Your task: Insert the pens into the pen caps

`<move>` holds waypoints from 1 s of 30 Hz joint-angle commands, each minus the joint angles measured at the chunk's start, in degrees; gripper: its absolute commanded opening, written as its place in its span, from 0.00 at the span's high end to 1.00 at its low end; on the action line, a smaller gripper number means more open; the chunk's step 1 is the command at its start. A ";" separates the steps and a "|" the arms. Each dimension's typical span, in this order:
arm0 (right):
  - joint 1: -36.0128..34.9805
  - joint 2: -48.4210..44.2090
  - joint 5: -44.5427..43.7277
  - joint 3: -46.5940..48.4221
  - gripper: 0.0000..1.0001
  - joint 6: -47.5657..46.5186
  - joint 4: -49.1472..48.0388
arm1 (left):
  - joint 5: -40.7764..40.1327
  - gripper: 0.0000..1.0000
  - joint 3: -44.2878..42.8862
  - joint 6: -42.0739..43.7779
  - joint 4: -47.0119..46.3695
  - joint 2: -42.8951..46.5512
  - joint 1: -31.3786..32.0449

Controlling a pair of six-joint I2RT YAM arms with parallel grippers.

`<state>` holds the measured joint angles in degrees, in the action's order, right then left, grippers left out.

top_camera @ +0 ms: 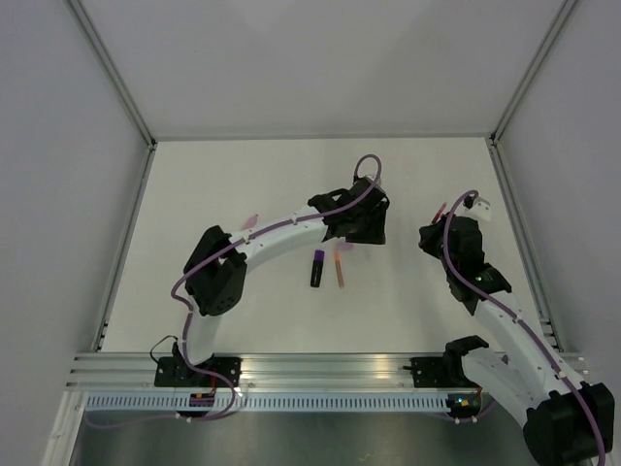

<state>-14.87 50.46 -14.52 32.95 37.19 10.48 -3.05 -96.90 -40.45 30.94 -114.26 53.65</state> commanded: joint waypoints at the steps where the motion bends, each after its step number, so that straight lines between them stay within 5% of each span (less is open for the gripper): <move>1: 0.20 -4.31 -3.84 -1.04 1.00 1.22 0.33 | -4.33 0.44 -6.71 -1.12 5.53 -5.53 0.40; 14: 0.20 -7.48 -2.53 -1.31 1.00 0.08 0.24 | -8.37 0.50 -14.98 -5.96 10.01 -17.31 0.32; 30: 0.20 -8.71 -2.35 -1.40 1.00 -0.36 0.51 | -7.76 0.60 -15.33 -7.98 12.13 -20.57 -1.00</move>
<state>-14.83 42.68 -16.38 32.16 37.28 11.38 -11.40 -110.30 -46.30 42.24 -133.71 53.34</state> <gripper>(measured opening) 0.045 0.407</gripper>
